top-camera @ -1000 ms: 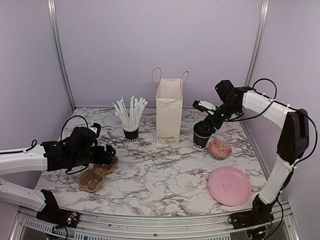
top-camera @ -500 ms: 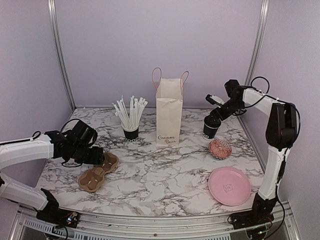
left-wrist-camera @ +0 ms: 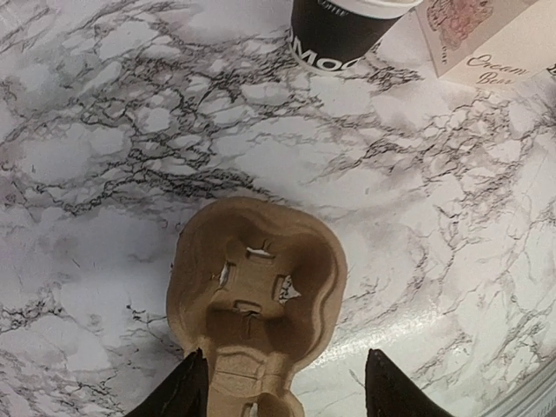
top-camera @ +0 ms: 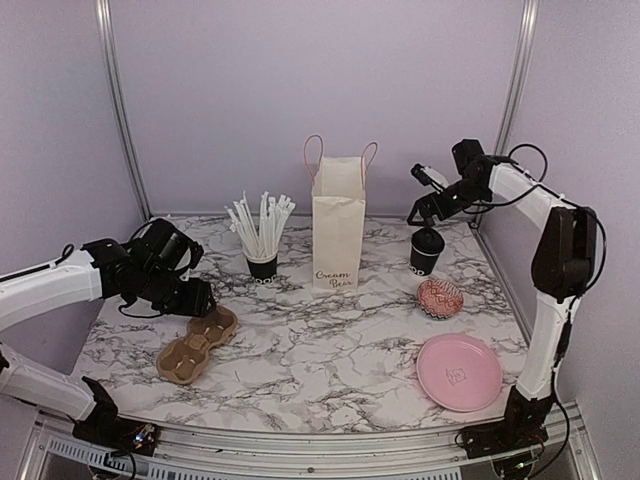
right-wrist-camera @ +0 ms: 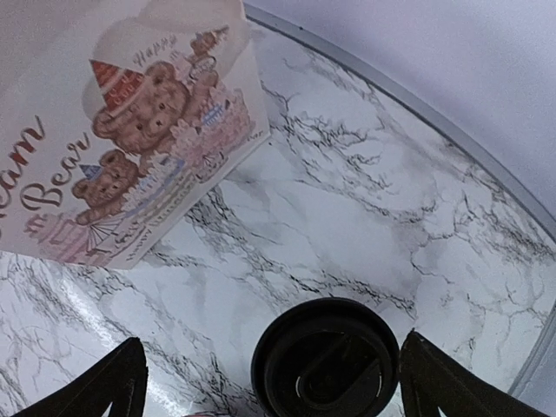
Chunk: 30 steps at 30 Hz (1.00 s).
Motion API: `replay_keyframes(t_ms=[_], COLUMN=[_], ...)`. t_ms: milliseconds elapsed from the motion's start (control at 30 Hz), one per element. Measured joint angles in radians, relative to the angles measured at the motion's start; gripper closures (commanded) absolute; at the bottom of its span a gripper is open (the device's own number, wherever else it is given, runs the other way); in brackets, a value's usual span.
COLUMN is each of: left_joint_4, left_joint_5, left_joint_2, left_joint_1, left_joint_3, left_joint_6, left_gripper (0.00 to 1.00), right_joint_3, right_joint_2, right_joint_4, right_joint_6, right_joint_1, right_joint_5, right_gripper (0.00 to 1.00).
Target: Pack the takeout coffee
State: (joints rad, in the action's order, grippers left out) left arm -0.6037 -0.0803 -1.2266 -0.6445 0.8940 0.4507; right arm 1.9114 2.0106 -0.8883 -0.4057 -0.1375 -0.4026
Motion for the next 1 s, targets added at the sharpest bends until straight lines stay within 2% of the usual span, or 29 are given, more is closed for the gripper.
replay_keyframes(t_ms=[167, 367, 533, 667, 867, 1000], left_joint_4=[0.019, 0.033, 0.055, 0.061, 0.068, 0.085], left_joint_5=[0.002, 0.002, 0.002, 0.002, 0.002, 0.002], left_joint_2=[0.012, 0.007, 0.002, 0.002, 0.002, -0.004], left_joint_1=[-0.021, -0.036, -0.048, -0.048, -0.05, -0.056], left_joint_3=[0.061, 0.058, 0.036, 0.015, 0.003, 0.002], left_joint_6=[-0.015, -0.014, 0.003, 0.027, 0.061, 0.074], left_gripper=[0.36, 0.35, 0.35, 0.35, 0.35, 0.34], right_joint_3=[0.027, 0.166, 0.205, 0.24, 0.252, 0.261], right_joint_2=[-0.084, -0.105, -0.088, -0.043, 0.015, 0.036], right_joint_4=[0.018, 0.071, 0.093, 0.111, 0.118, 0.118], right_joint_6=[0.032, 0.114, 0.199, 0.265, 0.321, 0.338], right_joint_1=[-0.077, -0.218, -0.299, -0.314, -0.321, -0.323], right_joint_5=[-0.088, -0.167, -0.083, 0.012, 0.122, 0.158], right_gripper=[0.07, 0.01, 0.01, 0.02, 0.21, 0.46])
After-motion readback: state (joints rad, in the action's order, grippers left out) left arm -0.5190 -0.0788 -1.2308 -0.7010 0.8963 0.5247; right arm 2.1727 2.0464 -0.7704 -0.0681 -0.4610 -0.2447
